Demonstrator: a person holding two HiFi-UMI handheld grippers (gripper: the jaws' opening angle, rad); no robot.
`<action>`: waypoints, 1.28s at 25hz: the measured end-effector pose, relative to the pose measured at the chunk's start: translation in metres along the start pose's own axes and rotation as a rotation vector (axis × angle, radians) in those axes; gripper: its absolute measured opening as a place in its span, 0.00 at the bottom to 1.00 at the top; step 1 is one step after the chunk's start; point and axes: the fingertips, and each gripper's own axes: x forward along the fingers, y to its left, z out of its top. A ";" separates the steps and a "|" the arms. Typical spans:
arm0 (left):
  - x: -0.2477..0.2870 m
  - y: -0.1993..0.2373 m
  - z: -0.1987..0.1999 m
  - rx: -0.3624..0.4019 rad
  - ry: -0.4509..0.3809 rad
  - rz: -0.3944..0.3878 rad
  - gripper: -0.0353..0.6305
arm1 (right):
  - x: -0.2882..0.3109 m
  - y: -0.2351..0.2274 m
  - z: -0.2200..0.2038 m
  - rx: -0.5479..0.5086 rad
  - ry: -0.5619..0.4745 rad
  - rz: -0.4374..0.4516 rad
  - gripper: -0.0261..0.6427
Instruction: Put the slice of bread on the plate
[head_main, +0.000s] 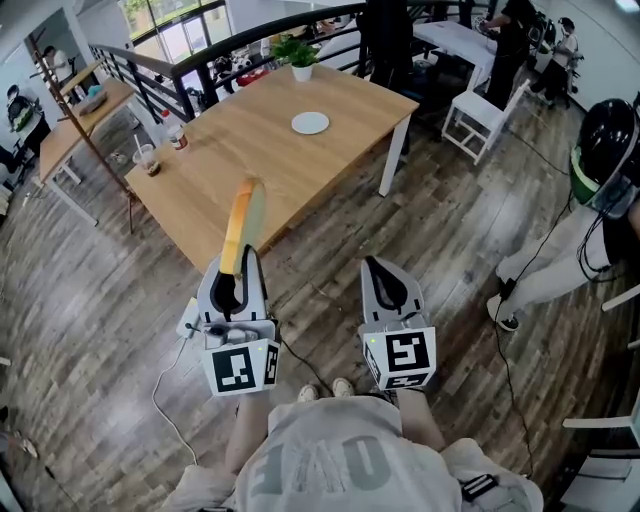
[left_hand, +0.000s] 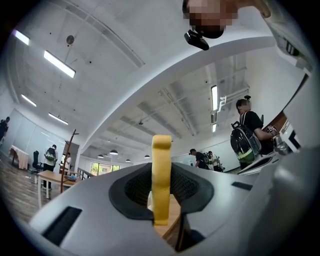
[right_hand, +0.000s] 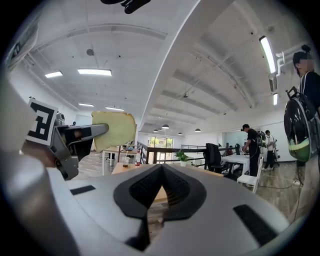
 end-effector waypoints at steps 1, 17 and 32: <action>-0.001 -0.004 -0.001 0.000 0.004 0.003 0.19 | -0.001 -0.003 -0.001 -0.001 0.000 0.006 0.07; 0.007 -0.038 -0.014 0.035 0.016 0.069 0.19 | -0.014 -0.050 -0.036 0.056 0.016 0.071 0.07; 0.155 -0.015 -0.068 0.001 -0.047 0.002 0.19 | 0.121 -0.099 -0.036 -0.005 0.043 0.030 0.07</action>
